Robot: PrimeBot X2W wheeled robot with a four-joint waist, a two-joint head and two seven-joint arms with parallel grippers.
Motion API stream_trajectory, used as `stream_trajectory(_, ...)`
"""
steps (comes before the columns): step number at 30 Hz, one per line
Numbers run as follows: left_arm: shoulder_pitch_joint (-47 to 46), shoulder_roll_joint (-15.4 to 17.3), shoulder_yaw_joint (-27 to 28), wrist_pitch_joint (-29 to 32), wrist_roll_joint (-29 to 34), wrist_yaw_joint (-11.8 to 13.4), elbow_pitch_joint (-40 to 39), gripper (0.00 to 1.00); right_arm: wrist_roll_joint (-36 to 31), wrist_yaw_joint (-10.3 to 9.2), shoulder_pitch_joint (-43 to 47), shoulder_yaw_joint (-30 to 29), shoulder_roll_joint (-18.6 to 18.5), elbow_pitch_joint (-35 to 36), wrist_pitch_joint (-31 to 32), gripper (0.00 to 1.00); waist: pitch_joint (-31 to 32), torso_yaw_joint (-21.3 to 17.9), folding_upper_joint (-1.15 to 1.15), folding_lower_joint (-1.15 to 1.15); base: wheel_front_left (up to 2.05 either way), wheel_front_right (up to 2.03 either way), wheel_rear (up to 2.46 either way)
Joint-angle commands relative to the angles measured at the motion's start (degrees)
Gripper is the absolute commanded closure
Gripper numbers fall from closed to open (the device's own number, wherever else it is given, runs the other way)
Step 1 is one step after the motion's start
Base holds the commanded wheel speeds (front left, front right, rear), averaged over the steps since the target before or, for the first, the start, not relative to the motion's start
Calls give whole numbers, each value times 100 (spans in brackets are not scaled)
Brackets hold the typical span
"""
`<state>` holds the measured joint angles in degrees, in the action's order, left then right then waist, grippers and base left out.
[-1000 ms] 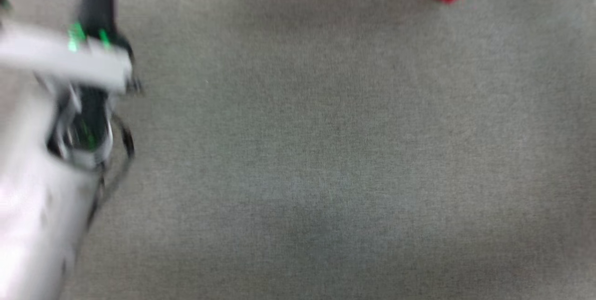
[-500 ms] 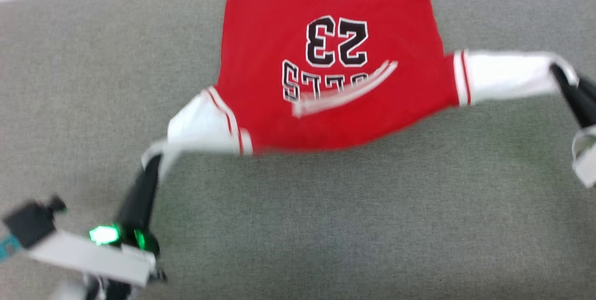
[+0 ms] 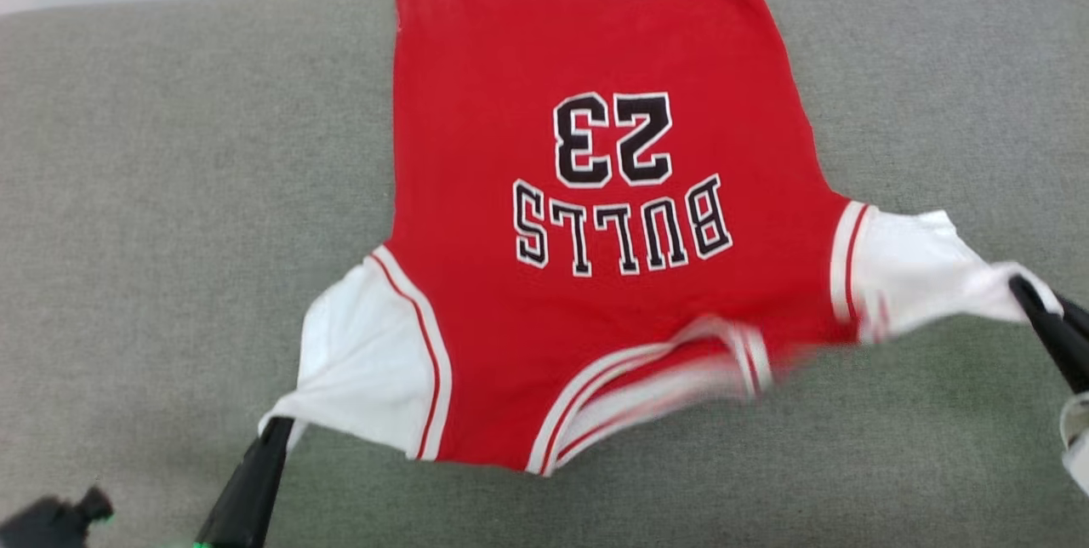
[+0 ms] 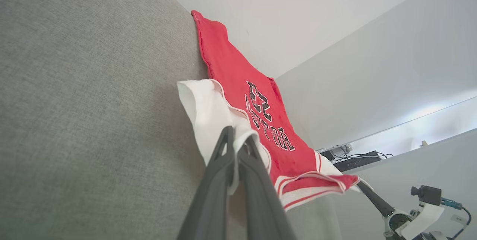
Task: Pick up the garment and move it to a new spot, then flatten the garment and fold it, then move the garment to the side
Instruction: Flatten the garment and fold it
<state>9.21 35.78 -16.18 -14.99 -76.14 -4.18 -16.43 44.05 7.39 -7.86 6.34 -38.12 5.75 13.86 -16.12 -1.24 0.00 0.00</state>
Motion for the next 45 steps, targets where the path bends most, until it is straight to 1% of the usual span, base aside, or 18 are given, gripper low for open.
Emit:
stream_trajectory(1, 159, 11, 66, -21, -33, 34, -117, 100, -84, 18, 181, -167, 79, 146, 88, 100, -4, -12, 0, 0, 0, 0, 0)
stream_trajectory(5, 591, 75, 241, -12, 31, 144, -495, 100, -256, 18, 698, -616, 339, 634, 440, 100, -22, -30, 0, 0, 0, 0, 0)
stream_trajectory(8, 726, 69, 317, -12, 77, 209, -669, 100, -359, 18, 949, -858, 499, 931, 660, 100, -50, -33, 0, 0, 0, 0, 0)
stream_trajectory(11, 621, 20, 266, 4, 118, 253, -646, 100, -408, 18, 1029, -915, 615, 1039, 854, 100, -67, -51, 0, 0, 0, 0, 0)
stream_trajectory(13, 531, -19, 188, 55, 138, 272, -560, 100, -463, 18, 1018, -834, 637, 985, 961, 100, -74, -74, 0, 0, 0, 0, 0)
stream_trajectory(16, 393, 13, 27, 173, 317, 398, -271, 100, -507, 18, 925, -620, 620, 773, 1082, 100, -90, -94, 0, 0, 0, 0, 0)
stream_trajectory(20, 128, -4, -280, 355, 660, 573, 140, 100, -587, 18, 734, -245, 591, 383, 1053, 100, -136, -96, 0, 0, 0, 0, 0)
stream_trajectory(22, -46, 28, -479, 528, 881, 709, 363, 100, -689, 18, 632, -33, 510, 163, 1008, 100, -159, -53, 0, 0, 0, 0, 0)
stream_trajectory(27, -519, 138, -931, 954, 1518, 1062, 917, 100, -715, 18, 392, 365, 502, -452, 883, 100, -226, 15, 0, 0, 0, 0, 0)
stream_trajectory(30, -744, 120, -1148, 1135, 1793, 1192, 1204, 100, -767, 18, 297, 567, 497, -808, 815, 100, -258, 49, 0, 0, 0, 0, 0)
stream_trajectory(32, -862, 71, -1236, 1203, 1878, 1235, 1373, 100, -776, 16, 251, 695, 527, -1036, 781, 100, -288, 58, 0, 0, 0, 0, 0)
stream_trajectory(35, -993, 1, -1345, 1265, 1955, 1208, 1589, 100, -843, 6, 147, 894, 508, -1291, 701, 100, -319, 63, 0, 0, 0, 0, 0)
stream_trajectory(41, -1093, -79, -1420, 1258, 1985, 1167, 1837, 100, -808, 5, -24, 1135, 495, -1531, 521, 100, -315, 23, 0, 0, 0, 0, 0)
stream_trajectory(42, -1093, -85, -1422, 1251, 1982, 1168, 1862, 100, -804, 5, -33, 1155, 488, -1547, 504, 99, -310, 13, 0, 0, 0, 0, 0)
stream_trajectory(45, -1061, -101, -1400, 1220, 1943, 1149, 1920, 100, -781, 5, -84, 1229, 438, -1543, 460, 78, -283, -31, 0, 0, 0, 0, 0)
